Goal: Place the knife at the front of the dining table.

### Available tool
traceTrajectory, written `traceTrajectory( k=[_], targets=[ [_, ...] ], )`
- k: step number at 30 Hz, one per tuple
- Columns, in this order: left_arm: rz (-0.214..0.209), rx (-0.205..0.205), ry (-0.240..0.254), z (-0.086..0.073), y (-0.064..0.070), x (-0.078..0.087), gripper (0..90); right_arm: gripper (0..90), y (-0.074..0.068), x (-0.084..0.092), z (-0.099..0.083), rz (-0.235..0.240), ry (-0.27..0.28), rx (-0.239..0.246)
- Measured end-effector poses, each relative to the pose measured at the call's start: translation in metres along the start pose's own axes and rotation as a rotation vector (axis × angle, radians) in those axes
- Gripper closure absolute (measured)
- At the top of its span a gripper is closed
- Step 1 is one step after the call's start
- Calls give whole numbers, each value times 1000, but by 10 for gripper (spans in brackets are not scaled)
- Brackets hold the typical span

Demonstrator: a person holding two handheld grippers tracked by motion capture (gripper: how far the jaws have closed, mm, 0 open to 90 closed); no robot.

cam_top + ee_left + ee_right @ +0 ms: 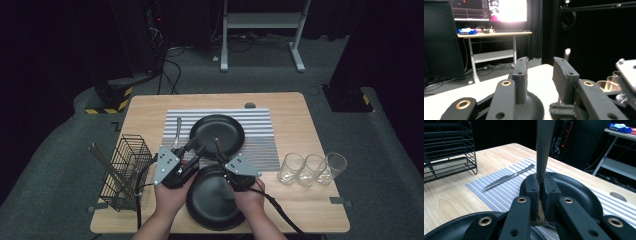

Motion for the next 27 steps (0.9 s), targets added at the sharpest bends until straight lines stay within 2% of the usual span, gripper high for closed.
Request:
traceTrajectory(
  k=[10,14,18,27],
  targets=[
    [62,-33,-103,-31,-14,6,563,845,8,18,-5,-6,22,-31],
    [91,-31,-141,-45,-22,10,556,845,11,25,-9,-8,26,-35],
    [134,-52,-183,-60,-28,16,567,845,16,33,-16,-20,27,-38],
    [180,-39,-282,-91,-39,29,549,844,31,48,-27,-47,40,-57]
  ],
)
Point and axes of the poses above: each handheld gripper's, and its own axes: x roughly backward along the jaws, z roughly out of its top, y roughly to its right, the point moved 6 cm from there along -x, roughly forward along the jaws, and after that the axes turned 2 degrees about -x, right-handed, at the moved point
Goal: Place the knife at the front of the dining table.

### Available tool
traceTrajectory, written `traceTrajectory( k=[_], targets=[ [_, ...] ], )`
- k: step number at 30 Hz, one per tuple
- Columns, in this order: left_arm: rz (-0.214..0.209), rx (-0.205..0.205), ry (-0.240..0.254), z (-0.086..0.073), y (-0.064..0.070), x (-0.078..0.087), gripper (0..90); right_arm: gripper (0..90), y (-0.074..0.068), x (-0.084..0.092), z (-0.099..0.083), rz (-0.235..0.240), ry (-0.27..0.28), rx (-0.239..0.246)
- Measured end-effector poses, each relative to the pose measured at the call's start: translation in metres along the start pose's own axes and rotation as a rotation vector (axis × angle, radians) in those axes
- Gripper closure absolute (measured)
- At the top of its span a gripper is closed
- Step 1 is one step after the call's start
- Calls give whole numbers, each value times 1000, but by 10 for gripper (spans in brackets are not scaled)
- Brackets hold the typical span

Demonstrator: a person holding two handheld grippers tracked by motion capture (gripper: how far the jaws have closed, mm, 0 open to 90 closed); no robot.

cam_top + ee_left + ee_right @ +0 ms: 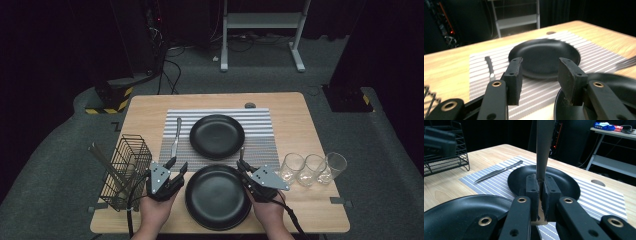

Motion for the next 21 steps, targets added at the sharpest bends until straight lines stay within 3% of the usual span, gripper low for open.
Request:
traceTrajectory(
  k=[5,15,19,21],
  targets=[
    [40,19,-59,-17,-8,-1,541,844,9,4,-1,-10,2,-15],
    [47,33,-167,-47,-16,-3,538,843,20,7,-8,-32,-14,-26],
    [54,17,-192,-55,-17,0,532,843,20,6,-11,-35,-22,-13],
    [61,7,-229,-61,-16,0,524,843,21,5,-12,-35,-25,-19]
  ],
)
Point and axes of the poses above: each handheld gripper's, and its own axes: x roughly backward along the jaws, z roughly out of its top, y roughly to its right, the point moved 6 cm from there along -x, roughly forward along the jaws, and after that the axes turned 2 degrees about -x, right-handed, at the moved point
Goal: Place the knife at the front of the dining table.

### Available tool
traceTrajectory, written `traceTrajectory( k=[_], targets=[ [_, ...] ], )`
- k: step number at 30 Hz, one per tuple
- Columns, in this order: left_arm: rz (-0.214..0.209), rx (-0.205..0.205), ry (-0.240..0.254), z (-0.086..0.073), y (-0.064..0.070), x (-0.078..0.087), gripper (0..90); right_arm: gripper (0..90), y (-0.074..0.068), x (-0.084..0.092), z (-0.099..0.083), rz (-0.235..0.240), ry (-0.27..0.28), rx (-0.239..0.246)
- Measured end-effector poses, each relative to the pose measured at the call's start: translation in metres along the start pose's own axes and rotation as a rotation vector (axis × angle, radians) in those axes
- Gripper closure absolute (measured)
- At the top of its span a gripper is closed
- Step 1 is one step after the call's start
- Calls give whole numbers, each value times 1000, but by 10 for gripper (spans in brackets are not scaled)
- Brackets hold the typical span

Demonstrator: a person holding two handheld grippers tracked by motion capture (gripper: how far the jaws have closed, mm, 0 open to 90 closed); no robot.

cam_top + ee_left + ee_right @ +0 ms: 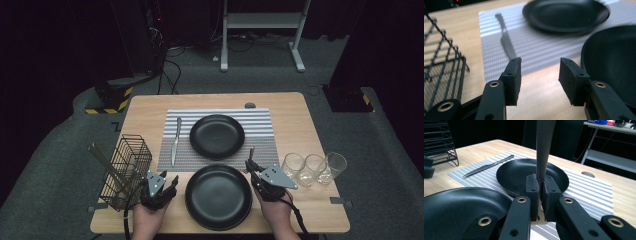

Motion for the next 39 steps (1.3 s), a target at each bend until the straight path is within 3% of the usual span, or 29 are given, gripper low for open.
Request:
traceTrajectory(
  k=[15,18,22,25,29,39],
  targets=[
    [-1,-59,-135,-28,2,-13,506,843,12,0,-4,-33,-10,-8],
    [-29,-19,-151,-31,0,-17,501,843,15,-3,-7,-41,-19,-17],
    [-40,-23,-152,-34,1,-19,488,843,19,-8,-12,-59,-40,-30],
    [-55,2,-150,-35,-1,-19,476,842,21,-9,-14,-71,-45,-30],
    [-110,50,-157,-35,-3,-21,411,842,24,-11,-15,-85,-50,-36],
    [-118,26,-164,-35,1,-22,338,842,29,-14,-16,-105,-63,-68]
  ],
)
Point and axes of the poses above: each handheld gripper's, and its own axes: x roughly backward along the jaws, z roughly out of its top, y roughly to its right, the point moved 6 cm from there along -x, roughly forward along the jaws, and after that the axes turned 2 degrees about -x, right-handed, at the moved point
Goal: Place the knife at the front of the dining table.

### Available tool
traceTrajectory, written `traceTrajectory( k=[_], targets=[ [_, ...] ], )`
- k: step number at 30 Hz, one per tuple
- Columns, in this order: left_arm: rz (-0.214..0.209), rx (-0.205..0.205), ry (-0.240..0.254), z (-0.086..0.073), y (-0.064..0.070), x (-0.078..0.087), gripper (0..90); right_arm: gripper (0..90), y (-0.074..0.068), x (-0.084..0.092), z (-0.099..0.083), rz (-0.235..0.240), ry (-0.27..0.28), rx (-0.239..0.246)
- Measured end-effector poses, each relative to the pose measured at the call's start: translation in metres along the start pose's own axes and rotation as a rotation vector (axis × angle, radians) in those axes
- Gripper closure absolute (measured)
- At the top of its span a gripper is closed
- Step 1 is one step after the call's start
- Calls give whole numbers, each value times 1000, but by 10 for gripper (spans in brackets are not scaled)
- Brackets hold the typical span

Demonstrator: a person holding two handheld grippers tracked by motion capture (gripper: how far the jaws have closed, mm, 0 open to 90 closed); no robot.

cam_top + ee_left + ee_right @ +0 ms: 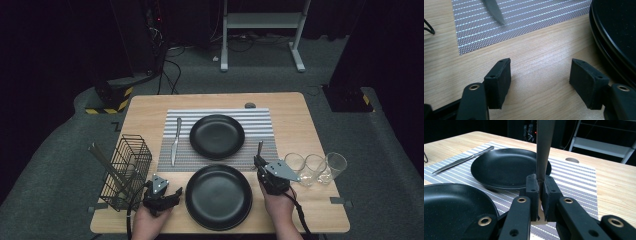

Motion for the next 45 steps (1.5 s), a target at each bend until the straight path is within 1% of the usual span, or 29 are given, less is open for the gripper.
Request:
traceTrajectory(
  k=[2,4,7,9,13,15,20,24,27,32,35,40,45],
  targets=[
    [-2,0,0,0,0,0,337,842,1,-2,1,1,-10,-5],
    [-6,1,2,0,1,0,328,843,2,-5,3,-9,-19,2],
    [-14,-5,-2,0,1,0,309,843,4,-8,6,-21,-25,-6],
    [-22,-16,-1,0,2,0,309,843,5,-10,8,-27,-31,-3],
    [-31,-20,-1,0,3,0,306,842,7,-18,11,-41,-44,-8],
    [-36,-20,-1,0,3,0,294,843,7,-23,12,-45,-55,-20],
    [-52,-17,1,0,2,0,283,843,5,-35,15,-53,-80,-13],
    [-55,-18,0,-1,3,1,280,842,5,-42,16,-57,-93,-18],
    [-61,-24,0,-1,4,1,278,842,7,-45,17,-59,-96,-25],
    [-62,-27,1,-1,4,1,279,842,8,-49,18,-60,-109,-20],
    [-69,-24,3,-1,4,1,279,842,8,-51,18,-62,-116,-28],
    [-70,-27,3,-1,4,1,279,842,12,-55,17,-74,-132,-36],
    [-76,-35,2,-1,5,1,279,842,13,-57,13,-77,-149,-42]
  ],
)
Point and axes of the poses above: each handheld gripper's, and its own axes: x roughly backward along the jaws, z roughly out of its top, y roughly to its right, the point moved 6 cm from there along -x, roughly forward along the jaws, and after that the axes turned 2 degrees about -x, right-handed, at the moved point
